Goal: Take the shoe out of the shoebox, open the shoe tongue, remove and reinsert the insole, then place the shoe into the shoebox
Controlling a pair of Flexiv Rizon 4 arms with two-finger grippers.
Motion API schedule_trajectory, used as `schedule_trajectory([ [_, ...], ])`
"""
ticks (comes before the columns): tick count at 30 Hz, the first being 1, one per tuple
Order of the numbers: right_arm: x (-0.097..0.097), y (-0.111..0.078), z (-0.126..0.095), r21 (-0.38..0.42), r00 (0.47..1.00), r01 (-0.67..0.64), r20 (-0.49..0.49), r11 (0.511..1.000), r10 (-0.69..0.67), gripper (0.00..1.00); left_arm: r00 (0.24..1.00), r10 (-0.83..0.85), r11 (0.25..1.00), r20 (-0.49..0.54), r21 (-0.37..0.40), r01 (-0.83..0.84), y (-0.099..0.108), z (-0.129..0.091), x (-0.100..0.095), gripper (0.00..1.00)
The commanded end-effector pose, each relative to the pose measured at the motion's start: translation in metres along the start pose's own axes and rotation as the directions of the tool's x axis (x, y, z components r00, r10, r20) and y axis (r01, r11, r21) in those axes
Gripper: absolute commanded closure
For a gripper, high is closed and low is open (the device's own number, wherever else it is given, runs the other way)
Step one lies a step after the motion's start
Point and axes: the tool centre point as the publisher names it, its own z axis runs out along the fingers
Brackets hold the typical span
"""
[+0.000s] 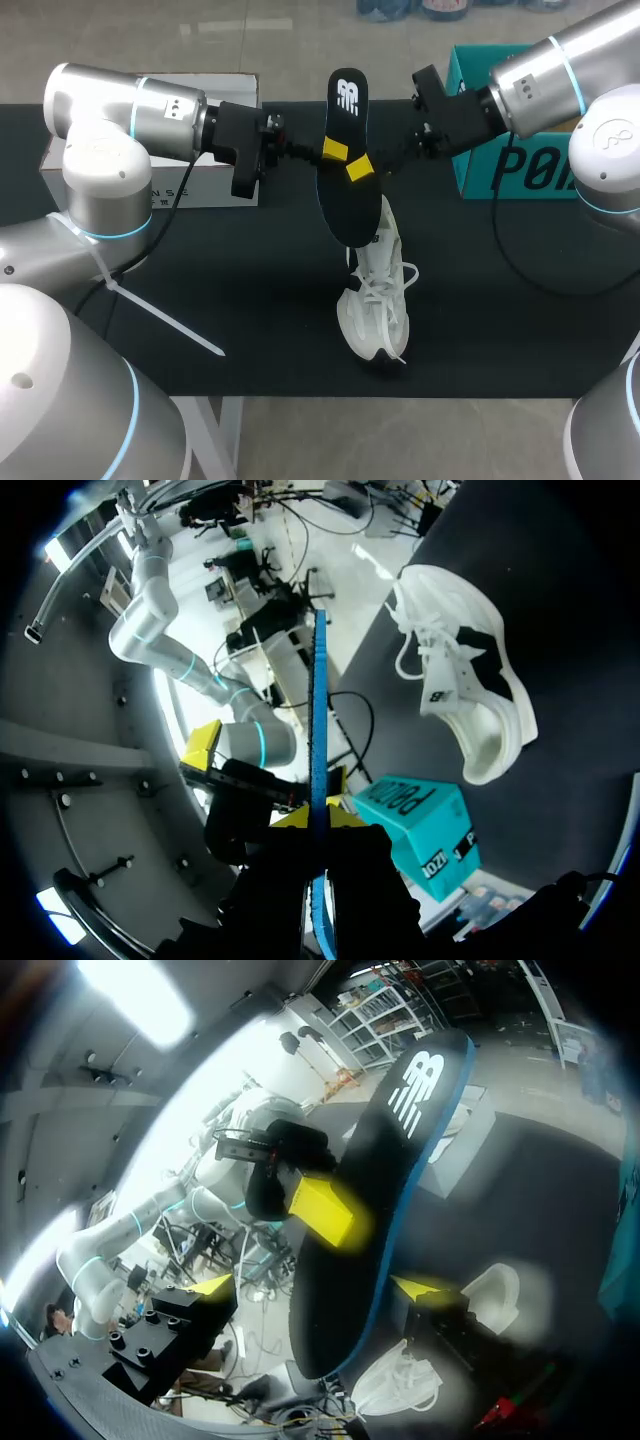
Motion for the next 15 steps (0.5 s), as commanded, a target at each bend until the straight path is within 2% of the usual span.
schedule_trajectory([
  [1,-0.0018,0.0008,0.0,-0.001,1.0,-0.003,-0.002,1.0,0.003,0.22,1.0,0.002,1.0,0.001,-0.003,-0.002,-0.0006,0.0009,0.0005,1.0],
  [3,-0.0024,0.0006,0.0,0.0,1.0,-0.003,-0.004,1.0,0.003,0.43,1.0,0.002,1.0,0.001,-0.003,-0.002,-0.0006,0.0009,0.0005,1.0],
  [4,-0.0024,0.0005,0.0001,0.0,1.0,-0.004,-0.005,1.0,0.004,0.47,1.0,0.002,1.0,0.001,-0.003,-0.002,-0.0006,0.0009,0.0005,1.0],
  [6,-0.0028,0.0005,0.0009,0.0,1.0,-0.007,-0.007,1.0,0.007,0.46,1.0,0.002,1.0,0.001,-0.003,-0.002,-0.0006,0.0009,0.0005,1.0],
  [8,-0.0037,0.0005,0.0022,0.0,1.0,-0.009,-0.009,1.0,0.009,0.32,1.0,0.002,1.0,0.001,-0.003,-0.002,-0.0006,0.0009,0.0005,1.0],
  [11,-0.0045,0.0006,0.004,0.0,1.0,-0.012,-0.012,1.0,0.012,0.42,1.0,0.002,1.0,0.001,-0.003,-0.002,-0.0006,0.0009,0.0005,1.0],
  [15,-0.0052,0.001,0.0061,-0.002,1.0,-0.017,-0.017,1.0,0.017,0.45,1.0,0.002,1.0,0.001,-0.003,-0.002,-0.0006,0.0009,0.0005,1.0],
])
